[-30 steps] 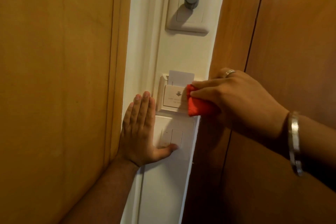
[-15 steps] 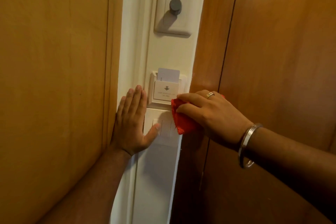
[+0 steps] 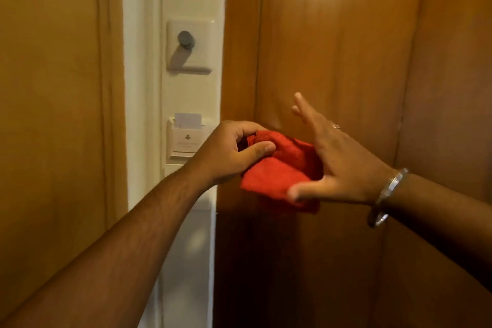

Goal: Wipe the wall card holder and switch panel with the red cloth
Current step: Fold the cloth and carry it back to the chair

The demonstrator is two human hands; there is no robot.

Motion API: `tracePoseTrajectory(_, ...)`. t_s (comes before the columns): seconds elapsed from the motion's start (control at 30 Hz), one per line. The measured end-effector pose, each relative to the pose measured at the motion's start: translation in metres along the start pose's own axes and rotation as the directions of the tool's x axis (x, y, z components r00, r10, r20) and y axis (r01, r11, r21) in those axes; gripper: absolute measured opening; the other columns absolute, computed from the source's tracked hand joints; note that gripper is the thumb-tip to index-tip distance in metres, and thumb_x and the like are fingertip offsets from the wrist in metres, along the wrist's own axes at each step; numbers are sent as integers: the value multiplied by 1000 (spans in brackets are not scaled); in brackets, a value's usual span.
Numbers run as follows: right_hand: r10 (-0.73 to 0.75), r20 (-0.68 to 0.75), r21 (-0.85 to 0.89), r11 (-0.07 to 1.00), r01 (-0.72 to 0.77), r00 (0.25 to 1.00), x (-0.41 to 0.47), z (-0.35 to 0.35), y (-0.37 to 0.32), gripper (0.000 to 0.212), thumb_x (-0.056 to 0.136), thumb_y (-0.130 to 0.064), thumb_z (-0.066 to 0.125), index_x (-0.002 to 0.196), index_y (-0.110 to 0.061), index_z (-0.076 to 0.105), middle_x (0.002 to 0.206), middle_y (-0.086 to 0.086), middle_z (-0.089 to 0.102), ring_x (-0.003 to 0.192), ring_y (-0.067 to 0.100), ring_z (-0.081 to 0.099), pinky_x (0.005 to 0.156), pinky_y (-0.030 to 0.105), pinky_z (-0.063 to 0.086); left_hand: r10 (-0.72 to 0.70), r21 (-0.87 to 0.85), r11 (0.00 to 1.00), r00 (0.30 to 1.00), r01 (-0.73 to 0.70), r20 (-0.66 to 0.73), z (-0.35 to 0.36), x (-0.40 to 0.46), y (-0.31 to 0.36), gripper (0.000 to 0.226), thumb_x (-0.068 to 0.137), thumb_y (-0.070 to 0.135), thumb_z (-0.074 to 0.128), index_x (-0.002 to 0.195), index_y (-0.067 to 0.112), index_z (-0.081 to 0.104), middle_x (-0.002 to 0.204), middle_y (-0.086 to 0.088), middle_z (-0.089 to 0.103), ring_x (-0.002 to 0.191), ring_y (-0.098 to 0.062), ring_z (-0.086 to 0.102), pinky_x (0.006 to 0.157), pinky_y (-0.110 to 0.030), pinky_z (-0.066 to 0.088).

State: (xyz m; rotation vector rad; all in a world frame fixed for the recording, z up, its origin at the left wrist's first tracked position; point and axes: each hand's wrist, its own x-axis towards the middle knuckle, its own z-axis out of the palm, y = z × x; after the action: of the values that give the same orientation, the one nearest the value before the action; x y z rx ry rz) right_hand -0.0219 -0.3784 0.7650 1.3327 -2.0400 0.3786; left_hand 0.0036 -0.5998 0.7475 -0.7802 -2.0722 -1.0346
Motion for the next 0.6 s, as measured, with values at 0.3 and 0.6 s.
tracePoseTrajectory(0.3,301,302,178,914,-364,905,-99,-124,79,16,79,-34,67,89,-22,67,78,-2,71,68,10,67,57,24,53,72,-120,992,969,-44,238,138,65,67,20,87,5,72,106,8,71,89,0,73,80,-6,68,73,-26,58)
tracePoseTrajectory(0.6,460,197,-361,855,-372,866,-206,-202,157,27,80,-22,67,107,-20,63,86,-11,56,75,10,52,64,25,40,170,116,960,858,-255,485,296,138,117,34,81,9,80,114,12,71,105,-3,75,93,-14,70,81,-24,56)
